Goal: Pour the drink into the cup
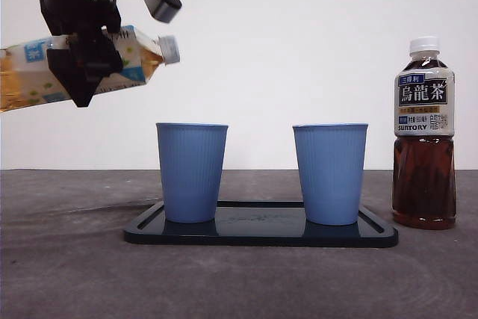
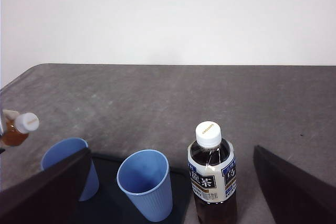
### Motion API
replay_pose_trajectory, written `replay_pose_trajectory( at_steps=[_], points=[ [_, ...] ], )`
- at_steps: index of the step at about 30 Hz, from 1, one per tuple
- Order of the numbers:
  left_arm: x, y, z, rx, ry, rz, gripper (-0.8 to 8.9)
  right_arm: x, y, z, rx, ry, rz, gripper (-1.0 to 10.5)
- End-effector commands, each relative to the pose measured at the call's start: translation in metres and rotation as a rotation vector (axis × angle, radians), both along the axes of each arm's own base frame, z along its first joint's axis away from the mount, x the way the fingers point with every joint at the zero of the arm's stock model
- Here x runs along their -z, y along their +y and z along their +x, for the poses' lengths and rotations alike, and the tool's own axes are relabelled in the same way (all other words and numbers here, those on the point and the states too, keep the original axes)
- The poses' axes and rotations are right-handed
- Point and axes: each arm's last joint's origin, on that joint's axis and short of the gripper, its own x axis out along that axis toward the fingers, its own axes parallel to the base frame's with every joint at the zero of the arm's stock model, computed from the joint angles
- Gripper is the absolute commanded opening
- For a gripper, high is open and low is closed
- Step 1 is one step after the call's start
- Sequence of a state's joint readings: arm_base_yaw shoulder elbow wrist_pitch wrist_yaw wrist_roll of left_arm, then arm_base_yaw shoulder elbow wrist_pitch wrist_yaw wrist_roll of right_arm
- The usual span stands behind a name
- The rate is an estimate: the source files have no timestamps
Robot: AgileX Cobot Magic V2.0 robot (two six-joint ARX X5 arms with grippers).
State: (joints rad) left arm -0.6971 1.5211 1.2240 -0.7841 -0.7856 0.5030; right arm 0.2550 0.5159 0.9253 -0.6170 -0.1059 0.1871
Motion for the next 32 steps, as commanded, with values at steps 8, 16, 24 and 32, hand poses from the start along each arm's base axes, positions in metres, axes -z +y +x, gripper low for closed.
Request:
replay_pose_trajectory(
  at_steps=[8,16,24,32],
  points=[
    [0.007,-0.019,0.004,0.01,-0.052,0.17,2.47,-0.006,0.0,-0.001,-0.008,-0.025,-0.001,4.9],
    [0.015,-0.026,0.004,0.023,-0.057,0.287,2.47,-0.006,0.0,-0.001,-0.008,-0.025,-0.001,4.9],
    [0.018,-0.03,0.003,0.033,-0.059,0.314,2.47,-0.006,0.0,-0.001,-0.008,-0.025,-0.001,4.9],
    [0.017,-0.032,0.001,0.043,-0.06,0.327,2.47,-0.006,0.0,-0.001,-0.008,-0.025,-0.001,4.9]
  ],
)
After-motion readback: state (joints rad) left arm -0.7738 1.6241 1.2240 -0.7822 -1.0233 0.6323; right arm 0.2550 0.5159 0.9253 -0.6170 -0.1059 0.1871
